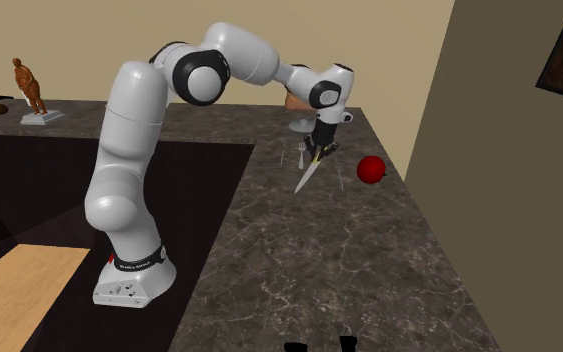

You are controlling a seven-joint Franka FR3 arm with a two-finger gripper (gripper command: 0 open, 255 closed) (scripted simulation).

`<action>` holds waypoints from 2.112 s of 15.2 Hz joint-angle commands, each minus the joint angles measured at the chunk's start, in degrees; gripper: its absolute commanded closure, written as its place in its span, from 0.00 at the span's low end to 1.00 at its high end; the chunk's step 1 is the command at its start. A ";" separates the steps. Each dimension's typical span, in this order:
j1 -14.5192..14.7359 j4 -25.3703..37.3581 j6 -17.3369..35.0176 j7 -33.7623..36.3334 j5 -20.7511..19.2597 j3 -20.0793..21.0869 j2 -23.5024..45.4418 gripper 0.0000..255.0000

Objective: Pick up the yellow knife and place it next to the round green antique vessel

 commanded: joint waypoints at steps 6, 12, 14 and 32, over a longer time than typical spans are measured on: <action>-0.06 3.31 -4.69 0.53 0.08 0.11 -1.40 1.00; -0.06 6.82 -8.91 1.04 0.10 0.19 -2.15 1.00; -0.05 8.14 -10.36 1.22 0.10 0.21 -2.29 1.00; 0.51 24.80 -25.06 3.26 -0.27 0.43 -0.47 1.00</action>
